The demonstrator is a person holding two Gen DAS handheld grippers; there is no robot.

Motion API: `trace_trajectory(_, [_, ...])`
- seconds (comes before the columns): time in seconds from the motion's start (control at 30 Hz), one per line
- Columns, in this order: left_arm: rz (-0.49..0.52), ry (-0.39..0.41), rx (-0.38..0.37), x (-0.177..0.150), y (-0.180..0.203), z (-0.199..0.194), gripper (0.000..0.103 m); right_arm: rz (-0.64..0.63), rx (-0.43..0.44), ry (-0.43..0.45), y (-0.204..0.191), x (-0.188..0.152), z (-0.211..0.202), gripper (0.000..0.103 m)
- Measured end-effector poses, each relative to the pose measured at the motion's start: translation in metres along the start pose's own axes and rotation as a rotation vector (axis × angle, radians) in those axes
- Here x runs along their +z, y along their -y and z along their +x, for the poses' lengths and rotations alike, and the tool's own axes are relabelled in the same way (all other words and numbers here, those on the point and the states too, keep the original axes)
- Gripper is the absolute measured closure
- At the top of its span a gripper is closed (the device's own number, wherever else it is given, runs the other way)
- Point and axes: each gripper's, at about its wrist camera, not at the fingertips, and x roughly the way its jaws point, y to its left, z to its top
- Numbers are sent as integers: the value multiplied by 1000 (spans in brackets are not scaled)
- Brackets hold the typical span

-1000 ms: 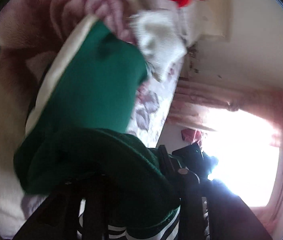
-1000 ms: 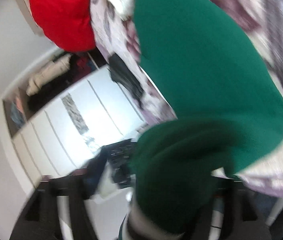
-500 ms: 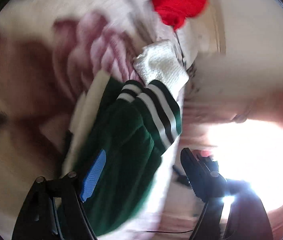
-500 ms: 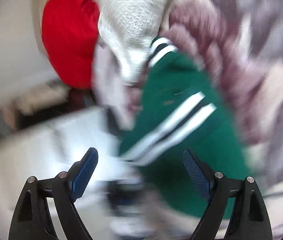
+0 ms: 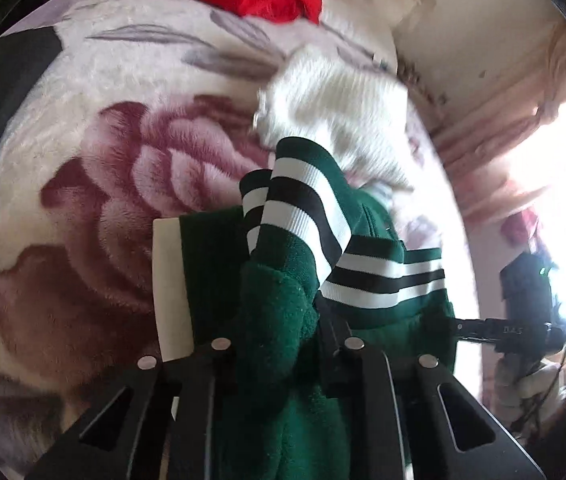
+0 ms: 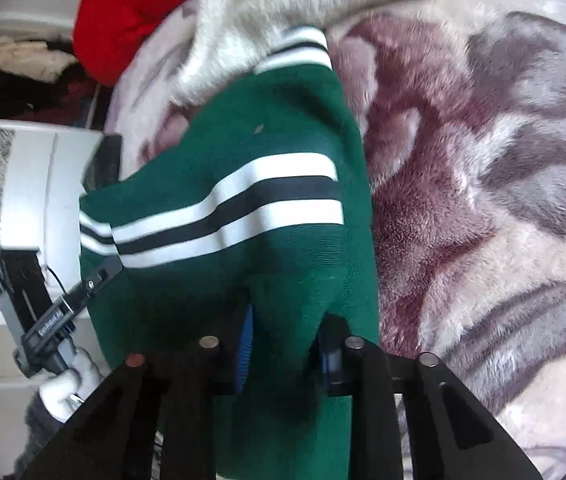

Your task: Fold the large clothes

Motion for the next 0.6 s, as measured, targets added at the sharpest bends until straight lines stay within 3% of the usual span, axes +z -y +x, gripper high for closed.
trace_trajectory(0.13, [-114,53,-64,10,1,-29,86,-34,42,53,-17,0,-38,85])
trace_trajectory(0.27, [-215,77,-81,49,-21,-8,86,-50,64,101,-37,21,-53,86])
trace_trajectory(0.37, [-275,-2,-52,65,-51,32,86,-34,45,96,-43,60,-25,87])
trace_trajectory(0.43, [-331,-66,-25,67,-73,61,84,12,-12,28,-30,84,9,87])
trace_trajectory(0.53, [-427,-129,-67,62,-102,85,63,45,-59,-63,-13,91,40,84])
trace_trajectory(0.57, [-446,-135,-111,61,-105,83,59,42,-55,-72,-11,92,41,80])
trace_trajectory(0.6, [-455,-141,-128,59,-105,79,55,28,-51,-89,-9,93,38,67])
